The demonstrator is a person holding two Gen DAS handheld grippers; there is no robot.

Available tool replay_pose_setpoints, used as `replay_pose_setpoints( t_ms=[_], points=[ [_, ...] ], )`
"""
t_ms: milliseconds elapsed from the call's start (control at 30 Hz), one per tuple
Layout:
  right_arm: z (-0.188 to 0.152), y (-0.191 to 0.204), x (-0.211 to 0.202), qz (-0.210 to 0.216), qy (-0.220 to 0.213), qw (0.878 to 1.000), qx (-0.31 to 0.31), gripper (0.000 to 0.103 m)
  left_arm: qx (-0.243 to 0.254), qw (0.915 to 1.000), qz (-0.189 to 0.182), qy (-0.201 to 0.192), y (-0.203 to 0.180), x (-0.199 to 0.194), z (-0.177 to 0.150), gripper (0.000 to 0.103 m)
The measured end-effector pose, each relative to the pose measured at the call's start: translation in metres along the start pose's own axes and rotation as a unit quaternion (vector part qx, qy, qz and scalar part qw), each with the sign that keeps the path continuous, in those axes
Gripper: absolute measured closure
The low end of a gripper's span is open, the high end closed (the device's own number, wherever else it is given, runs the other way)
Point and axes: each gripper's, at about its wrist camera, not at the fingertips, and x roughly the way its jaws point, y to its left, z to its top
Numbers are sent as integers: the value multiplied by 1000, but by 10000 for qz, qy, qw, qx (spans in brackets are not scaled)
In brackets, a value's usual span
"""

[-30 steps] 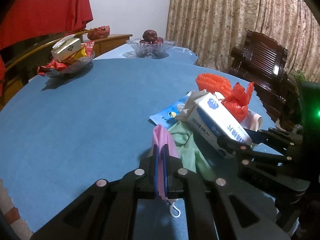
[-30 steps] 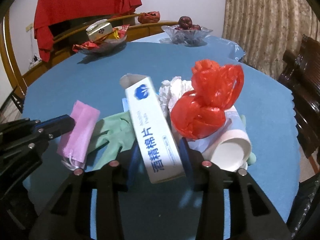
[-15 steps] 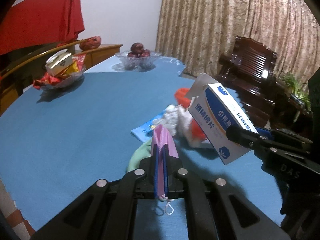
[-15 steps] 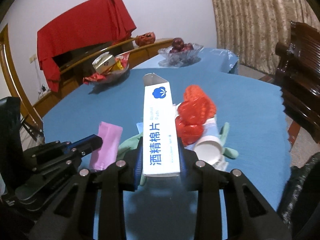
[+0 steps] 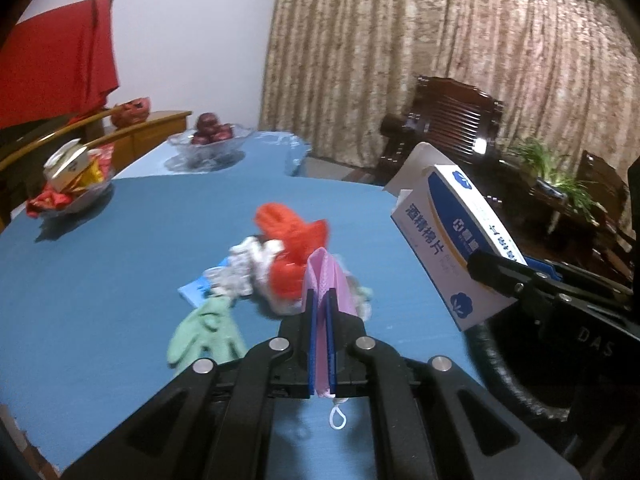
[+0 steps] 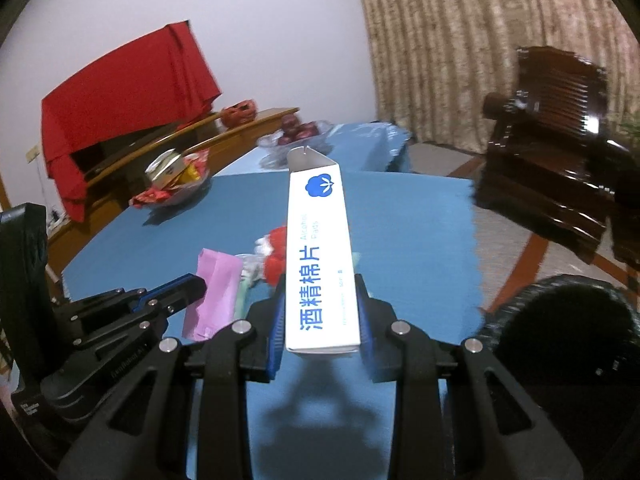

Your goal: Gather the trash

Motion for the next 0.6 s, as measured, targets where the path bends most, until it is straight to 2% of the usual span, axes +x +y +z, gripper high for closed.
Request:
replay_pose_setpoints(
  t_ms=[300, 600],
  points=[
    [-16, -64, -64, -815, -242, 9958, 336, 74, 405, 9966, -712, -17, -75, 7, 8, 99],
    [-52, -141, -117, -1788, -238, 9798, 860, 74, 872, 9847, -1502, 103, -164, 30, 9, 99]
  ],
)
